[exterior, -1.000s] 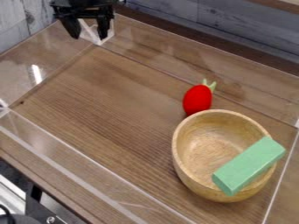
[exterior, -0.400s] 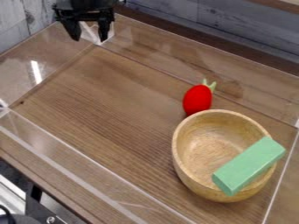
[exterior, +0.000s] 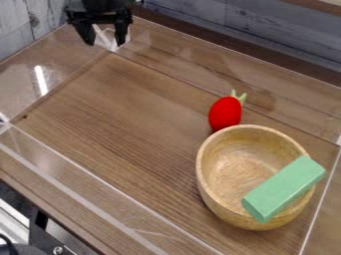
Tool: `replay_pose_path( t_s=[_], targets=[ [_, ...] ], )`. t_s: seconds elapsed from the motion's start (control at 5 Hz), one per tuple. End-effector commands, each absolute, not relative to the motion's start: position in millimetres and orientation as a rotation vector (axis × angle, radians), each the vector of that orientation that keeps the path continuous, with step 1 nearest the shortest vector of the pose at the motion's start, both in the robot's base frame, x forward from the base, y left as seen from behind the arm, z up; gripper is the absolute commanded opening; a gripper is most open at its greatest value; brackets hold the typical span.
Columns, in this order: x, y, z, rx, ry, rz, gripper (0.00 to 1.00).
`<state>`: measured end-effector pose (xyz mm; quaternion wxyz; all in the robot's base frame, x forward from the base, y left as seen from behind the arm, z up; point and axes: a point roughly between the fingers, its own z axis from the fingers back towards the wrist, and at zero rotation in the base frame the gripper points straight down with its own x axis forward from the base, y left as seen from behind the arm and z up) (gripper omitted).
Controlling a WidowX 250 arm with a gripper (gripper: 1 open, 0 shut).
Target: Move the red object to the right side of the table
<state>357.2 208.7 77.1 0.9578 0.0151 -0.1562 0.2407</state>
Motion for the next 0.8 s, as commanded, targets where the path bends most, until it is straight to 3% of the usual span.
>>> replay_pose_path(
  t_s=[0.0, 0.4, 0.6],
  targets=[
    [362.8, 212.9, 97.4, 0.037, -0.369, 0.440, 1.00],
    [354.6, 214.3, 121.7, 0.039, -0.370, 0.374, 1.00],
    [350.4, 216.3, 117.2, 0.055, -0.374, 0.437, 1.00]
  ],
)
